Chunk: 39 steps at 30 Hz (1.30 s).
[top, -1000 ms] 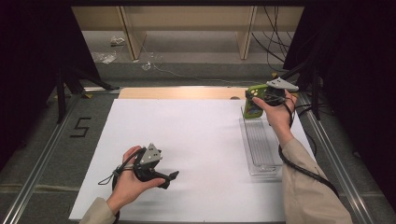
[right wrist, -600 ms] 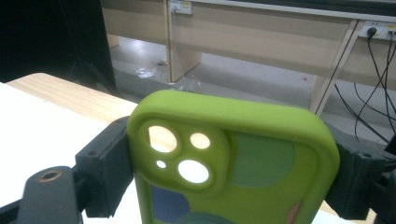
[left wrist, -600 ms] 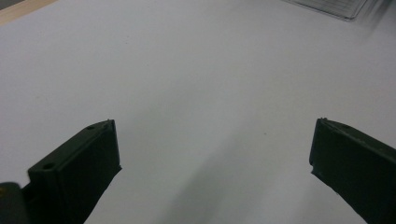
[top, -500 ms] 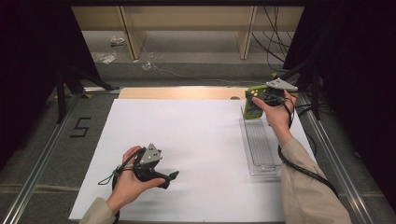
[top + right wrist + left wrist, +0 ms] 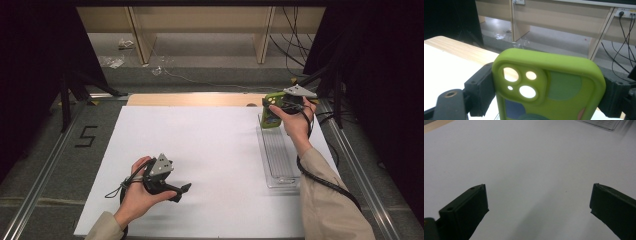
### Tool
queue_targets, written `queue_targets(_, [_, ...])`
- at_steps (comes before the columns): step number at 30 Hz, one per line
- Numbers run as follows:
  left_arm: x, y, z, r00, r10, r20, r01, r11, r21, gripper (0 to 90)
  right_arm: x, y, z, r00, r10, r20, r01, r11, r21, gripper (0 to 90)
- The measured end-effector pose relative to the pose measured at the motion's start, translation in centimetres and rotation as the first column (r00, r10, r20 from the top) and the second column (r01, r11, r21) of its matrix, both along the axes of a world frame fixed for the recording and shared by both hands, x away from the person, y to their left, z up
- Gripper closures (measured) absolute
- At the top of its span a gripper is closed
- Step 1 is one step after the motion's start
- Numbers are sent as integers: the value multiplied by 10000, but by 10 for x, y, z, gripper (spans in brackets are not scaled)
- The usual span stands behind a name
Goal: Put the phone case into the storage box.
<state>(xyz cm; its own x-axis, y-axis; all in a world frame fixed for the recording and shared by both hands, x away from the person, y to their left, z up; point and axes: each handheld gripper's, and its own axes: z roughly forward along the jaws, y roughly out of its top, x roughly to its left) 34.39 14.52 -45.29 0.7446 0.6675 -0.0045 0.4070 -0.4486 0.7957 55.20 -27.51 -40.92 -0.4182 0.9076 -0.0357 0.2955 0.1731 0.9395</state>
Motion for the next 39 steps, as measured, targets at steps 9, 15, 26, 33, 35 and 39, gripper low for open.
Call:
queue_targets(9, [0,0,0,10000,-2,-11,2,10000,0,11,1,-1,-3,9999,-64,-100,63,10000,-71,173])
queue_targets(15, [0,0,0,10000,-13,-9,13,10000,-4,11,2,0,-6,9998,-108,-169,106,9999,-117,173])
queue_targets(26, [0,0,0,10000,-13,-18,13,10000,12,11,2,0,-8,9997,-137,-221,134,9998,-139,172])
queue_targets(33, [0,0,0,10000,-14,-9,14,10000,-1,11,2,1,-8,9996,-120,-254,115,9997,-212,171])
queue_targets(35, [0,0,0,10000,-8,-13,8,10000,-6,11,2,1,-8,9996,-116,-259,110,9997,-237,170])
queue_targets(39, [0,0,0,10000,-21,-22,21,10000,19,11,3,2,-8,9995,-87,-296,78,9995,-310,169])
